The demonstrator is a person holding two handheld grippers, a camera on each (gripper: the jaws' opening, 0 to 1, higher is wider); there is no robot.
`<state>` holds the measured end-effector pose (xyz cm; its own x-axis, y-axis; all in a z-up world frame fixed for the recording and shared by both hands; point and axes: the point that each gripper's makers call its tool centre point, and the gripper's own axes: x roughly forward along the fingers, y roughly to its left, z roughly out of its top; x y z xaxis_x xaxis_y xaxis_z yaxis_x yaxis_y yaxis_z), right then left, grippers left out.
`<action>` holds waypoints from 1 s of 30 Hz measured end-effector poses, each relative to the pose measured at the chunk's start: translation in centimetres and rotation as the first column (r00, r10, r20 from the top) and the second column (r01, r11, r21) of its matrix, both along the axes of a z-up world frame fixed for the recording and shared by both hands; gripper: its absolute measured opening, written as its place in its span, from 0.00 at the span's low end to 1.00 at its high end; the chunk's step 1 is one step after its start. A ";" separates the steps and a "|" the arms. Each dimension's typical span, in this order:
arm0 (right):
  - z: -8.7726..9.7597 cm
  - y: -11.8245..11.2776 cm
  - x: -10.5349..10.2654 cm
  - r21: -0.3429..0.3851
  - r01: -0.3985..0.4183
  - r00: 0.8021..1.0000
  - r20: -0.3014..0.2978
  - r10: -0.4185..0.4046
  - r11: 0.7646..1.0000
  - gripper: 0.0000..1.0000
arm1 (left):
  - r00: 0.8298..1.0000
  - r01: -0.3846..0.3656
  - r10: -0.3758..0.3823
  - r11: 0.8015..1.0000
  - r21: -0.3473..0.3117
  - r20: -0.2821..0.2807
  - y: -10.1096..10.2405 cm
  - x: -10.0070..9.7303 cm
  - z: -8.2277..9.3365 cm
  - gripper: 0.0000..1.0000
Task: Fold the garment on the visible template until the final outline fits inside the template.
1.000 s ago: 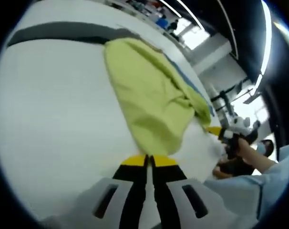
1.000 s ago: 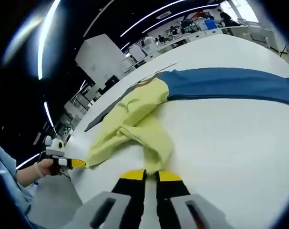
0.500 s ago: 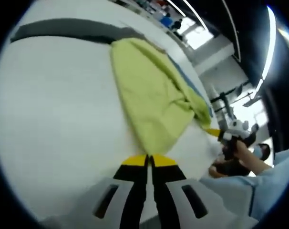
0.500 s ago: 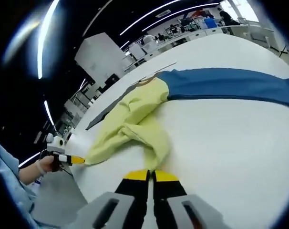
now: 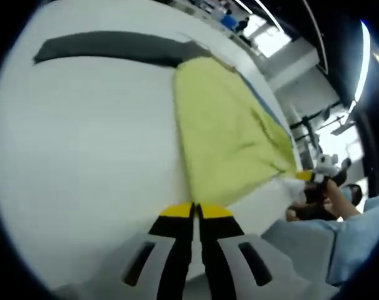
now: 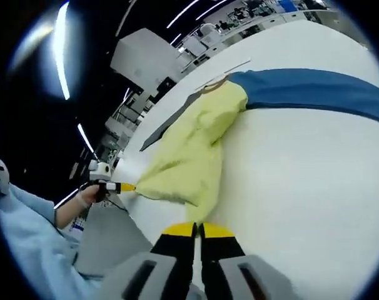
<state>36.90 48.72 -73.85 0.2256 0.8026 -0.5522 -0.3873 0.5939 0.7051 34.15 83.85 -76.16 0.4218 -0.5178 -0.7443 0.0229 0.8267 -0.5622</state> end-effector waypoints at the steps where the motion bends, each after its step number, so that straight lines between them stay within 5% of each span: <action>1: -0.2 0.0 -0.4 -0.003 -0.008 1.000 -0.018 0.008 1.000 0.00 | 1.000 0.003 -0.003 1.000 0.003 -0.003 -0.1 -0.2 0.1 0.00; 10: -1.9 -0.2 -3.1 -0.021 -0.048 0.990 -0.133 0.045 0.999 0.00 | 0.998 0.029 -0.029 1.000 -0.003 -0.064 -0.6 -2.0 -0.2 0.00; 21: -2.8 -1.5 -3.2 -0.054 -0.023 0.988 -0.154 0.014 0.998 0.00 | 0.989 0.066 -0.072 0.996 -0.055 -0.130 -1.8 -3.5 -0.5 0.00; 30: -3.2 -1.3 -3.4 -0.068 -0.033 0.988 -0.152 0.022 0.997 0.00 | 0.989 0.081 -0.084 0.996 -0.032 -0.125 -1.6 -3.4 -0.8 0.00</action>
